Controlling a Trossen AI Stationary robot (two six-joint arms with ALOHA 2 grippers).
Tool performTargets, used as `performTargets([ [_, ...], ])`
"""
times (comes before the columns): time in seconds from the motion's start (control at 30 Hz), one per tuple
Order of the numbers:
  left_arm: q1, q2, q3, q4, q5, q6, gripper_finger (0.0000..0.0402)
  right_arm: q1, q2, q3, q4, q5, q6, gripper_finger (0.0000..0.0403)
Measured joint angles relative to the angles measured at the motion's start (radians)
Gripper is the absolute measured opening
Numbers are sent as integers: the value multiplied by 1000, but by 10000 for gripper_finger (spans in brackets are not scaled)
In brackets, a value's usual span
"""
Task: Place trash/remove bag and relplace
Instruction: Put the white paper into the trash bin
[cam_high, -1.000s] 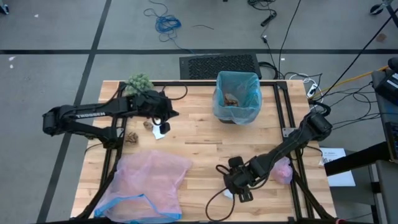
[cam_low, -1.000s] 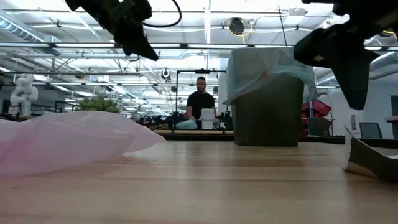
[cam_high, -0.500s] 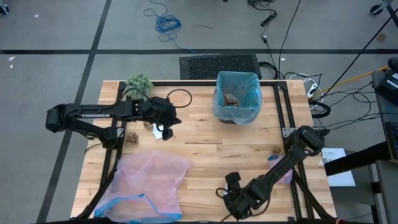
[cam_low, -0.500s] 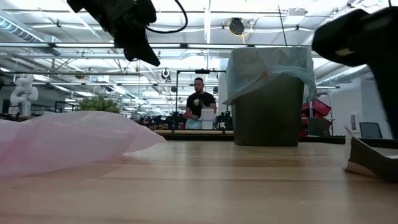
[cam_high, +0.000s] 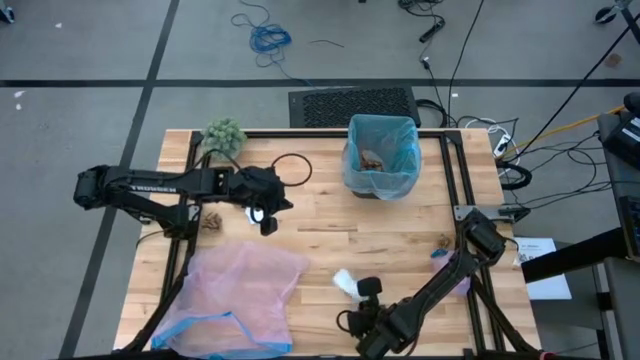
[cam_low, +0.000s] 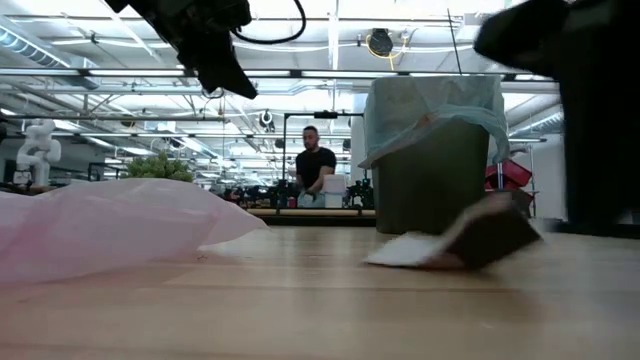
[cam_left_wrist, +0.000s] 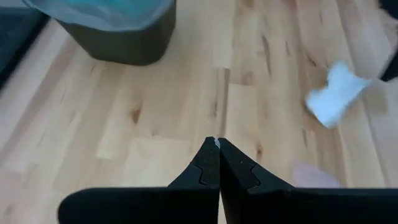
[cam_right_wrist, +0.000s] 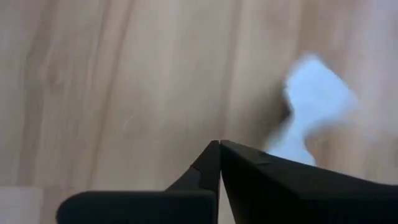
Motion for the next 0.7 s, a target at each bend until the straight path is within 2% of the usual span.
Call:
performTargets([
  [0.13,-4,0,0,57,-72,0,0,-26,-15,115,-153,136,3,0],
  [0.27,-4,0,0,110,-91,-1,0,-54,-49,210,-271,208,9,0],
  [0.47,-4,0,0,89,-91,-2,0,-78,-51,224,-285,85,-15,9],
  [0.7,-8,0,0,64,-91,-2,0,-92,-24,104,-277,108,-185,102],
])
